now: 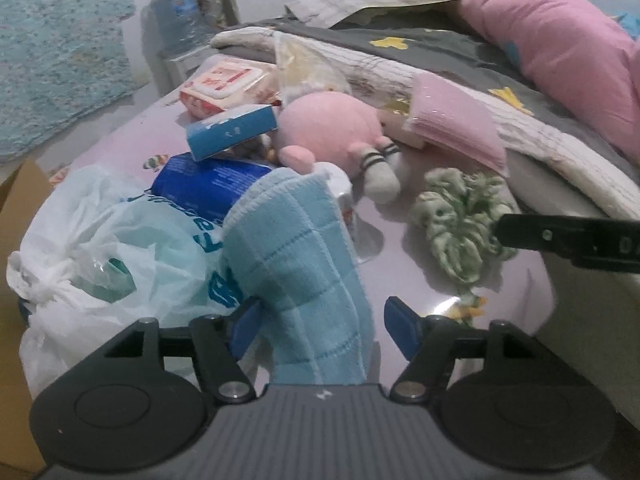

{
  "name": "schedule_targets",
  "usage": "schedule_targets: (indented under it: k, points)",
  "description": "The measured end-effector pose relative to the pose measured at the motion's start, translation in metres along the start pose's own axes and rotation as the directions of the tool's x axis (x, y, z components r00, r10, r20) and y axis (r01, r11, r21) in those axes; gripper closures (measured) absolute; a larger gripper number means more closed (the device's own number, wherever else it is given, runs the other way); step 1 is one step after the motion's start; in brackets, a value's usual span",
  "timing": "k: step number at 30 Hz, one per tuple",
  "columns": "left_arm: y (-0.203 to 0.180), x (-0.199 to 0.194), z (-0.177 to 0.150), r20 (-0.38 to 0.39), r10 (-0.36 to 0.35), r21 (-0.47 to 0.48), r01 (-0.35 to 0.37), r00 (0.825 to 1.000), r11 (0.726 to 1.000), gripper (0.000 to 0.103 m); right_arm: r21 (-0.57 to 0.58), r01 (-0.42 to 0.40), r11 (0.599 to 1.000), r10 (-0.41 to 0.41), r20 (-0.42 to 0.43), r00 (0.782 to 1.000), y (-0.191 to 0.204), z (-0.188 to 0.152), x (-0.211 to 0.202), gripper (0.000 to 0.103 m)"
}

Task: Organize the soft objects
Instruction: 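Grasp the light-blue towel with the left tool while the right tool grasps the green scrunchie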

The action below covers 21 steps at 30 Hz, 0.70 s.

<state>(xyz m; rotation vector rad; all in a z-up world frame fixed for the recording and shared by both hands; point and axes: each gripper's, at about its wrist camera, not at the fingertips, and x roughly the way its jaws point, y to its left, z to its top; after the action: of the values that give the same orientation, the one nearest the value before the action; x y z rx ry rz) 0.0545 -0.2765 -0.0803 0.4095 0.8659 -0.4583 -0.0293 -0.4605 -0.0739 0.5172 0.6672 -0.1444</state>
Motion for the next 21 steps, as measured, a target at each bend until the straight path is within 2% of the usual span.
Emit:
schedule_targets:
  k: [1, 3, 4, 5, 8, 13, 16, 18, 21]
  points:
    - [0.000, 0.002, 0.001, -0.004, 0.012, -0.002, -0.012, 1.000, 1.000, 0.035, 0.004, -0.006, 1.000, 0.006, 0.000, 1.000, -0.001, 0.001, 0.002, 0.025]
    - [-0.001, 0.008, 0.001, -0.016, 0.040, 0.002, -0.040, 0.999, 0.999, 0.045, 0.004, -0.019, 1.000, 0.019, -0.002, 1.000, -0.001, 0.005, 0.006, 0.024]
    - [-0.001, 0.010, 0.001, -0.025, 0.051, 0.001, -0.051, 0.998, 0.999, 0.055, 0.001, -0.023, 1.000, 0.023, -0.005, 1.000, -0.001, 0.007, 0.008, 0.023]
    - [0.000, 0.012, 0.001, -0.035, 0.050, -0.005, -0.051, 0.998, 0.999, 0.061, -0.002, -0.025, 1.000, 0.025, -0.006, 1.000, -0.001, 0.008, 0.010, 0.022]
    - [0.006, 0.013, 0.000, -0.038, 0.036, -0.028, -0.037, 0.999, 0.999, 0.070, -0.032, -0.028, 0.999, 0.028, -0.014, 1.000, 0.002, 0.015, 0.021, 0.021]
    - [0.006, 0.011, -0.002, -0.031, 0.032, -0.028, -0.032, 0.999, 0.999, 0.076, -0.123, -0.031, 0.992, 0.023, -0.062, 0.998, 0.015, 0.019, 0.042, 0.017]
    - [0.007, 0.010, -0.002, -0.026, 0.028, -0.029, -0.029, 0.999, 0.999, 0.078, -0.212, -0.006, 0.977, -0.006, -0.057, 0.998, 0.027, 0.017, 0.050, 0.010]
    - [0.007, 0.009, -0.003, -0.025, 0.025, -0.034, -0.026, 0.999, 0.999, 0.078, -0.271, 0.034, 0.962, -0.049, -0.046, 0.998, 0.035, 0.015, 0.055, 0.010]
    - [0.009, 0.007, -0.004, -0.021, 0.019, -0.038, -0.020, 1.000, 0.999, 0.079, -0.348, 0.098, 0.932, -0.116, -0.033, 0.993, 0.045, 0.010, 0.060, 0.016]
